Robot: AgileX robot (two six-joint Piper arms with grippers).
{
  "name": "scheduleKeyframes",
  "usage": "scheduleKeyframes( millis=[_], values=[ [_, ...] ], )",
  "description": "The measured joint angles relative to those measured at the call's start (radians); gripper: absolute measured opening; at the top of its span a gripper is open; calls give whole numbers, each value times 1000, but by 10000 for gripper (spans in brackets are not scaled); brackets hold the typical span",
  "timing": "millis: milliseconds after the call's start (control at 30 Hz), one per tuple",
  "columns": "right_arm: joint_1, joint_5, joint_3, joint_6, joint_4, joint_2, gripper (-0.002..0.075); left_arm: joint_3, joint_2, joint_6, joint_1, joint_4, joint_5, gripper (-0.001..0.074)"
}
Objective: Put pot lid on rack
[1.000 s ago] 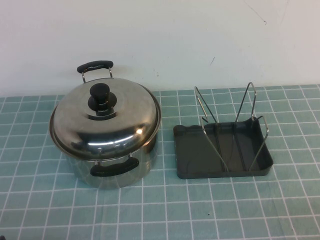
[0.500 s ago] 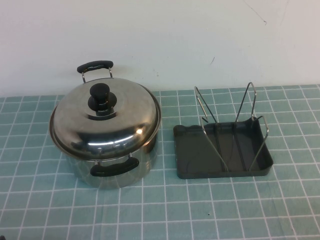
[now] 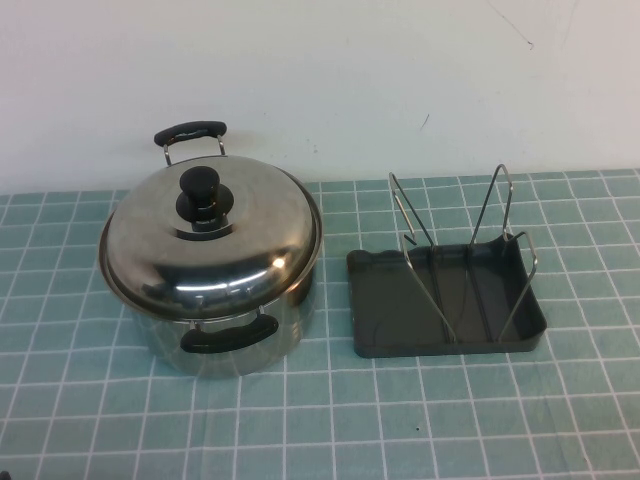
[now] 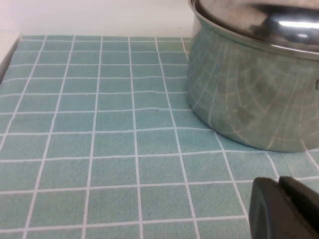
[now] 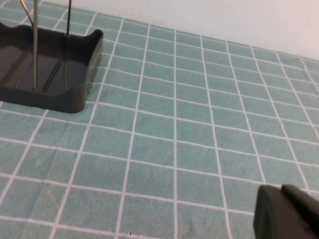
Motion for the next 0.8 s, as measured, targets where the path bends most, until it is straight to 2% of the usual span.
scheduleKeyframes(
  millis=[200,333,400,633,800],
  values=[
    [0,0,0,0,0,0,-1,0,0,0,0,2,-2,-3],
    [0,-73,9,0,0,0,-1,2,0,-2,0,2,-80,-3],
    [0,-184,11,0,0,0,-1,2,0,-2,0,2,-192,-3],
    [0,-761,11,0,0,0,-1,2,0,-2,0,2,-756,-3],
    [0,-1003,11,0,8,0,-1,2,0,-2,0,2,-1026,-3]
  ],
)
